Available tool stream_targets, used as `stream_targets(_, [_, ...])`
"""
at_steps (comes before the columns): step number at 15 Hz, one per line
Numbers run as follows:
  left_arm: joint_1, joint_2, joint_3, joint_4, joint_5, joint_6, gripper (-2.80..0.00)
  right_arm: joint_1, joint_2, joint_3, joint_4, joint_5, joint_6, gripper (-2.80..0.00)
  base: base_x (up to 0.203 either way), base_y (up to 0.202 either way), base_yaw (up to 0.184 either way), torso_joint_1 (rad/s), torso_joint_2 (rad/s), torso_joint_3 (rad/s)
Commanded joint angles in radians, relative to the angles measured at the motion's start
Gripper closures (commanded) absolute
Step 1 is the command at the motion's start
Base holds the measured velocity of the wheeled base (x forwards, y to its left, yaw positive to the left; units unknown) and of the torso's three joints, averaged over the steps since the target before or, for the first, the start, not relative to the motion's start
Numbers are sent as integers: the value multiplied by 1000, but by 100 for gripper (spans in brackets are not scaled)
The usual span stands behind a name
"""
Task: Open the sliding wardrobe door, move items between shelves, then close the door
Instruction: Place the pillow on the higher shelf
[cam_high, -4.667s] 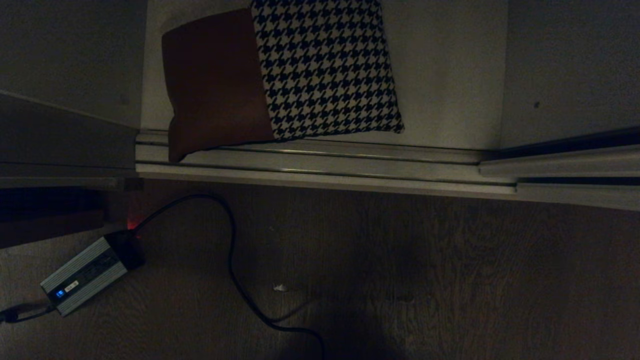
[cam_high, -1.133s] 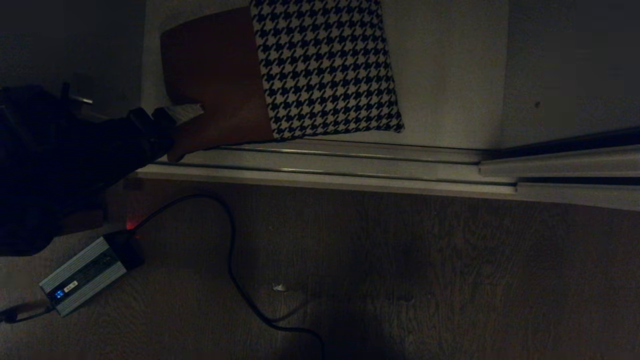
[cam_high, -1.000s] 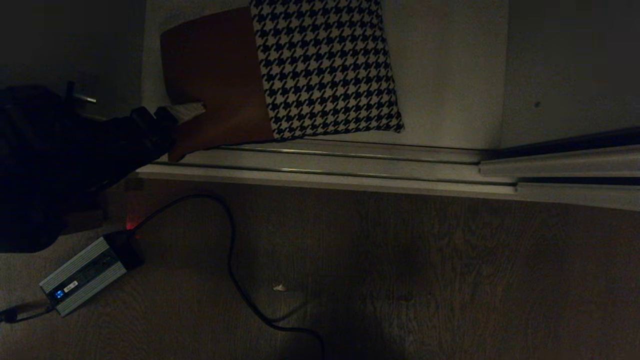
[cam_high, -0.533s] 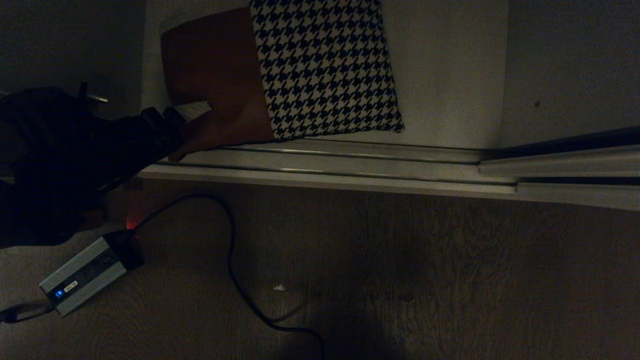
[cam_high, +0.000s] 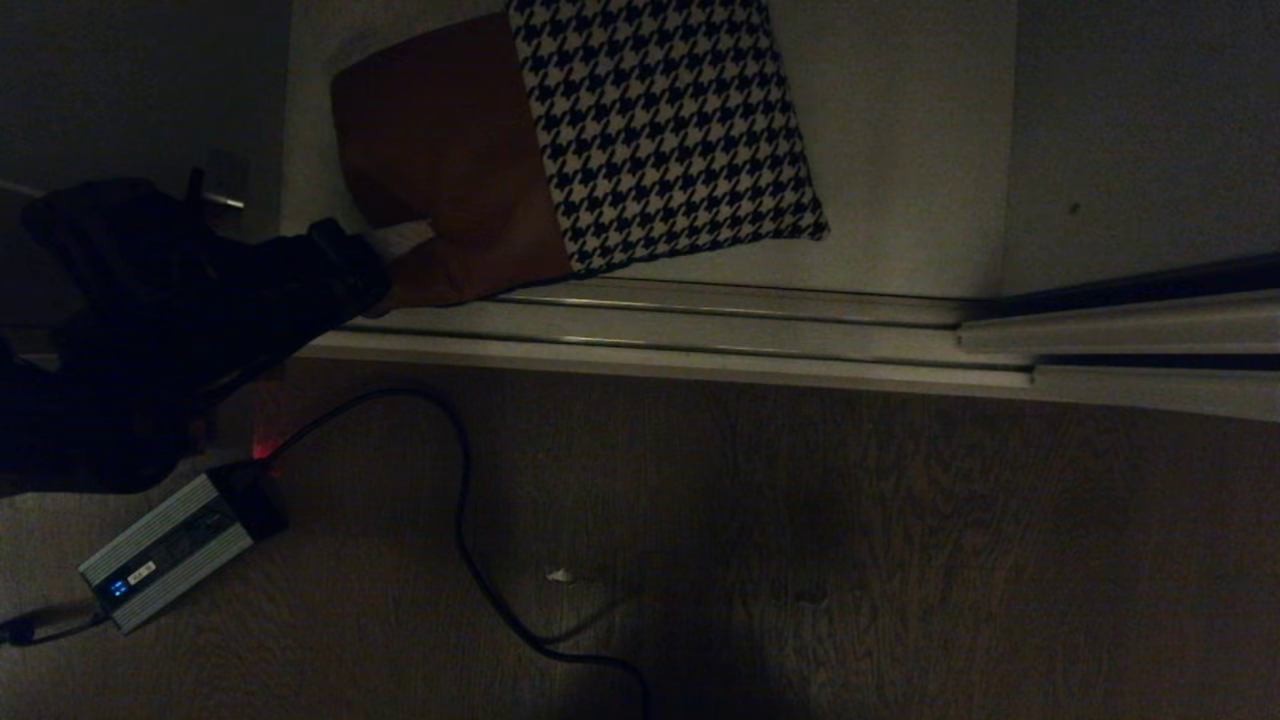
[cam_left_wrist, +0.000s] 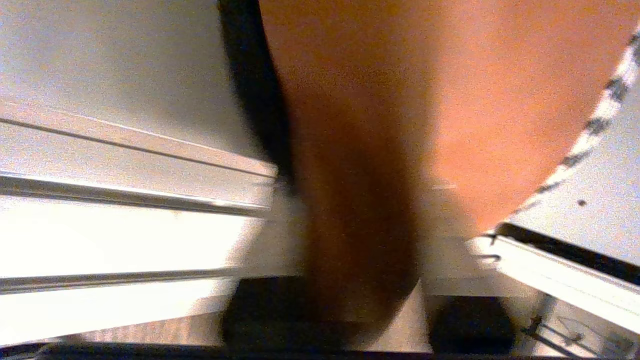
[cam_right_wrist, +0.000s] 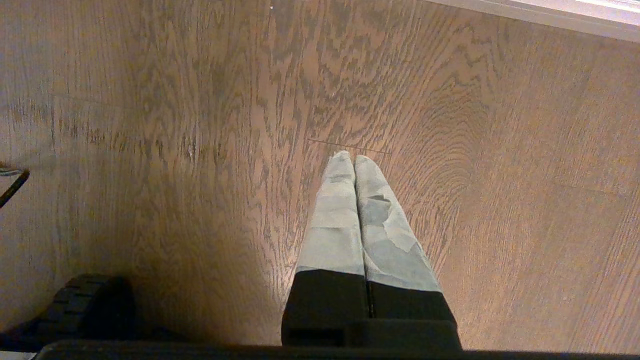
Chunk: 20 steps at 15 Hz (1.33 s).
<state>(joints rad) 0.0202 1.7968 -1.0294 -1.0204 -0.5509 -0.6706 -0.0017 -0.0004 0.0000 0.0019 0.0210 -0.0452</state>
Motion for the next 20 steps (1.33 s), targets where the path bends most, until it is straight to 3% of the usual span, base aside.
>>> stream_targets(1, [-18,-15,2,-6,-3,-4,0,0,-1,3,0,0,-1,0,0,0,0,0,0,0])
stream_targets(10, [-166,-157,88,31,2,-11,0,0,-1,3,0,0,-1,0,0,0,0,0,0,0])
stream_targets(12, [-170,-179,113,85,-4,-19,0,0,-1,3,0,0,-1,0,0,0,0,0,0,0])
stream_targets(15, [-230,-233,172,124,-5,-66,0,0,-1,3,0,0,-1,0,0,0,0,0,0,0])
stream_targets(20, [-292,-291,162,288,3,-67,0,0,-1,4,0,0,-3,0,0,0,0,0,0,0])
